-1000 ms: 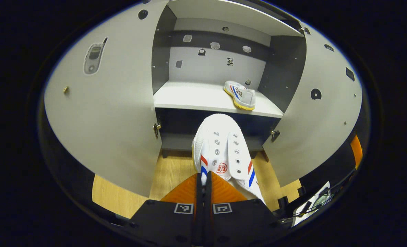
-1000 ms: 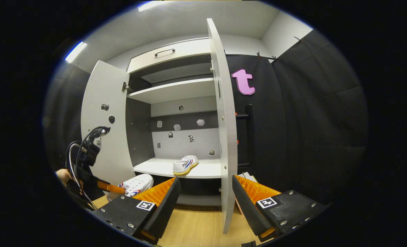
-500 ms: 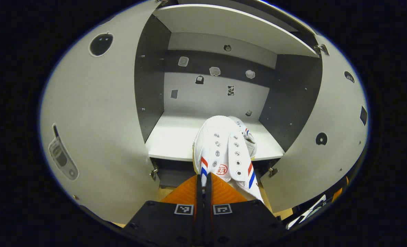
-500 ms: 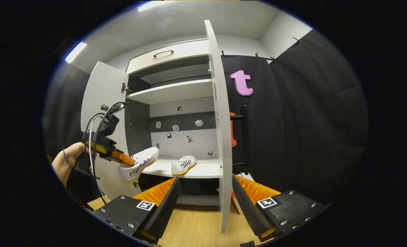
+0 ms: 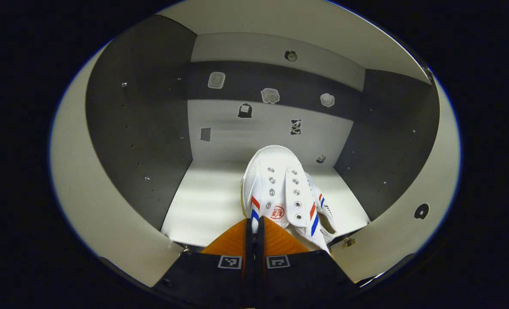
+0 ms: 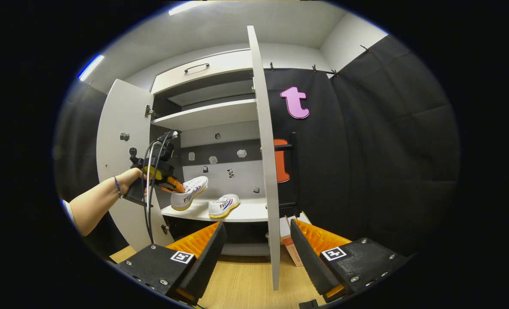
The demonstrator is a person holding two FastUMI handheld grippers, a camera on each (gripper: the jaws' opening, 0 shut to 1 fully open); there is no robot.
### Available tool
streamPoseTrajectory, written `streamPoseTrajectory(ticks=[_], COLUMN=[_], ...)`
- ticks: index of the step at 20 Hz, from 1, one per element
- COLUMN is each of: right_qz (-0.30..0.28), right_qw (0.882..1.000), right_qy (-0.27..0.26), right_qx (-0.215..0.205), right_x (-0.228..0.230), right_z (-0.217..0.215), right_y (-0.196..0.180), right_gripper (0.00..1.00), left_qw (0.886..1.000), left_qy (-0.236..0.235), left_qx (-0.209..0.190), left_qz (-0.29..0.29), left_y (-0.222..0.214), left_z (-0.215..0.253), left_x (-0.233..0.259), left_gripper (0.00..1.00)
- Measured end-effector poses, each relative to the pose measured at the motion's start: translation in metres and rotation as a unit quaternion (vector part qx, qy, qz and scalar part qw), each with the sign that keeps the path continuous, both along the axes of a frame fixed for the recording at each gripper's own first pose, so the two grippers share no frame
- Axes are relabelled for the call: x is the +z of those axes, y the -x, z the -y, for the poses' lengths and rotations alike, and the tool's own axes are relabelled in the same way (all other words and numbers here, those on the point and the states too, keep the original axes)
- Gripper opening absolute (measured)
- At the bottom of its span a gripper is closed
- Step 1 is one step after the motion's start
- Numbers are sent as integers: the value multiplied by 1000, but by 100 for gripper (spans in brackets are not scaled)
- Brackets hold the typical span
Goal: Grab one shoe with the right hand and put it into the shoe cabinet, grab the other shoe with the left hand and put it into the shoe cabinet; then close the right door with the right hand and the left door with the left hand.
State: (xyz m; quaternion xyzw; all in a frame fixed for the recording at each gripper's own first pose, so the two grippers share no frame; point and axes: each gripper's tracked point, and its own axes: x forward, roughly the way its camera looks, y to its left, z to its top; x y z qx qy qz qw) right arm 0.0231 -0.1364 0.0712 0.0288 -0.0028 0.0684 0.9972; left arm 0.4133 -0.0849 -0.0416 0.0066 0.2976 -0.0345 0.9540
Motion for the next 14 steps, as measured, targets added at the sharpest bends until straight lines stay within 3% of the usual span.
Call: streamPoseTrajectory(ticks=[7,14], right_qz=[-8,-8], right_qw=[999,999], right_qy=[-13,-16], right_qx=[-28,-43], right_x=[-1,0], right_z=[18,27], right_y=[-1,-3], right_gripper=[92,92], left_qw=[999,996], left_qy=[22,32], left_qx=[14,29], left_qz=[-41,-79], left_y=[-54,-67], left_z=[2,-6], left_x=[-49,-85], left_gripper=[6,6])
